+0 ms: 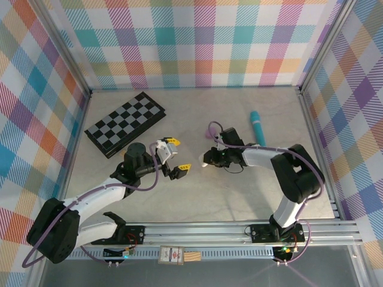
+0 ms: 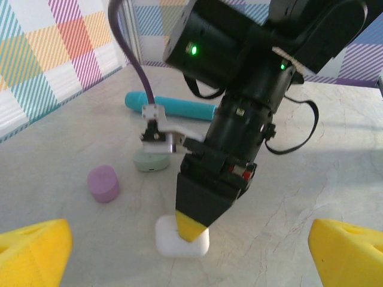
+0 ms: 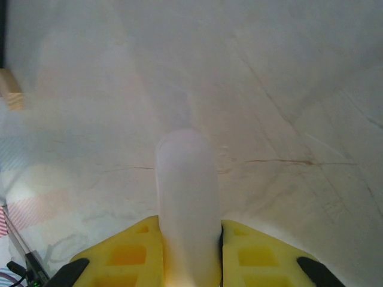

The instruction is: Insert wireless bluetooth earbuds into charging case

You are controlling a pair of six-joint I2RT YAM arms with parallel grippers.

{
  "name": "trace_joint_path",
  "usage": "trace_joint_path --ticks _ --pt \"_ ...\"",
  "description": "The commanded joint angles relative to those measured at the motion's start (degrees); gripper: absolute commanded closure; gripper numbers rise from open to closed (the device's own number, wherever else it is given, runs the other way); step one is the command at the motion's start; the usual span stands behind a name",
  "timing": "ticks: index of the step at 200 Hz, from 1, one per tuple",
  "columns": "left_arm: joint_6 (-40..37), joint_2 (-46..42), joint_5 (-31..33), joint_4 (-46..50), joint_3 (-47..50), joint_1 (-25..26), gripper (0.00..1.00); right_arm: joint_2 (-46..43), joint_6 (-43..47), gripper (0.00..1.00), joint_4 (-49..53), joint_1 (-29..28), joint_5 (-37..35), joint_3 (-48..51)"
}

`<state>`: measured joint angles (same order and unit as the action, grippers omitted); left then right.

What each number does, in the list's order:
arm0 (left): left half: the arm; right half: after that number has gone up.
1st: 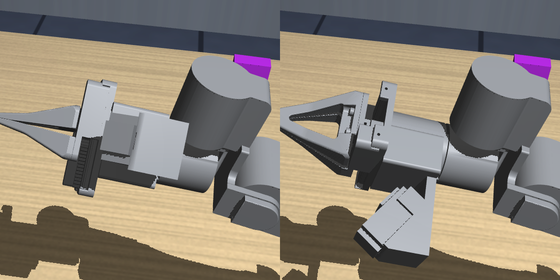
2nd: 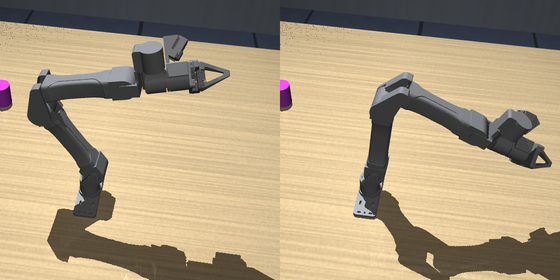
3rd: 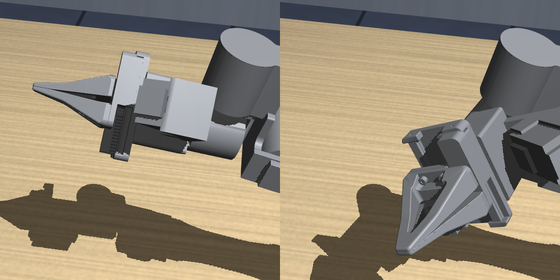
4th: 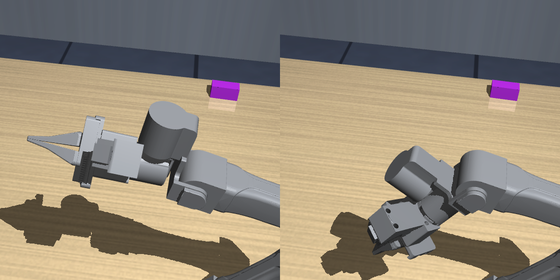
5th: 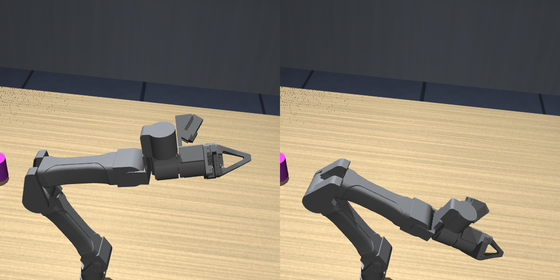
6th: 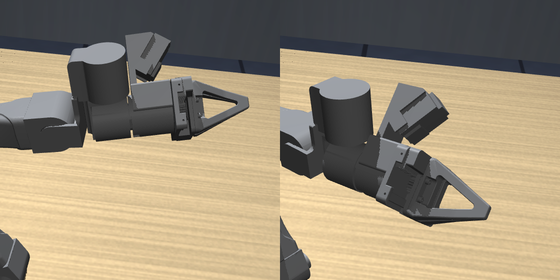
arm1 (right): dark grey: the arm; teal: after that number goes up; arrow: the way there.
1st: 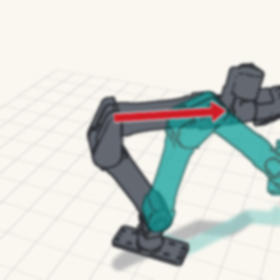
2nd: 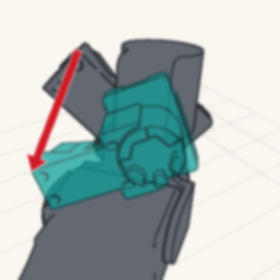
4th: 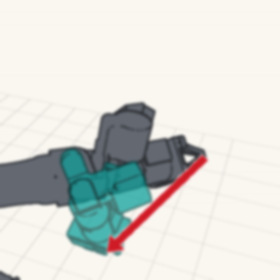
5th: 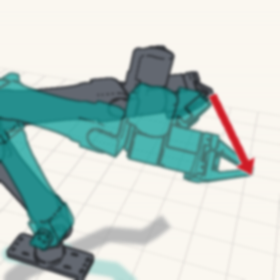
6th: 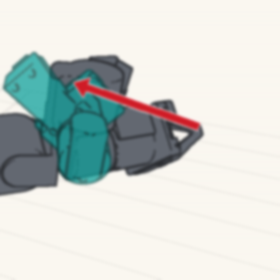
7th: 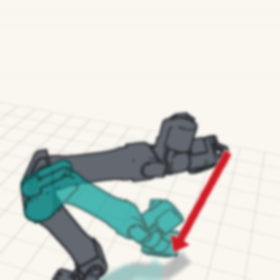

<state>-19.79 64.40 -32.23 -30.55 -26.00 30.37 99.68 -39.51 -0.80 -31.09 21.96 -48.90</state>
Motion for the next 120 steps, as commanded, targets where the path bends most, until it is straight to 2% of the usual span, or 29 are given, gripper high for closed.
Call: trace_joint_path --ticks 1,30,73,98,120 --pt "-1.2 -1.6 0.4 3.2 0.1 0.7 0.0 2.0 -2.1 0.9 -1.3 -0.2 0.0 -2.5" --pt "-3.6 -1.8 0.0 7.5 -0.9 0.8 0.0 3.0 -0.6 0.82 0.3 -0.2 -2.9 -2.6" --pt "-4.1 -0.9 1.2 9.1 -1.7 0.8 0.0 -2.6 3.6 0.47 5.3 -0.2 -10.7 -2.8" --pt "-1.6 -0.2 12.6 9.3 -2.1 0.6 0.0 -7.8 7.7 0.27 7.6 0.5 -13.2 -3.4" --pt "1.2 0.0 20.4 8.9 -2.2 -1.1 0.0 -13.2 12.5 0.09 8.4 1.4 -18.7 -3.1"
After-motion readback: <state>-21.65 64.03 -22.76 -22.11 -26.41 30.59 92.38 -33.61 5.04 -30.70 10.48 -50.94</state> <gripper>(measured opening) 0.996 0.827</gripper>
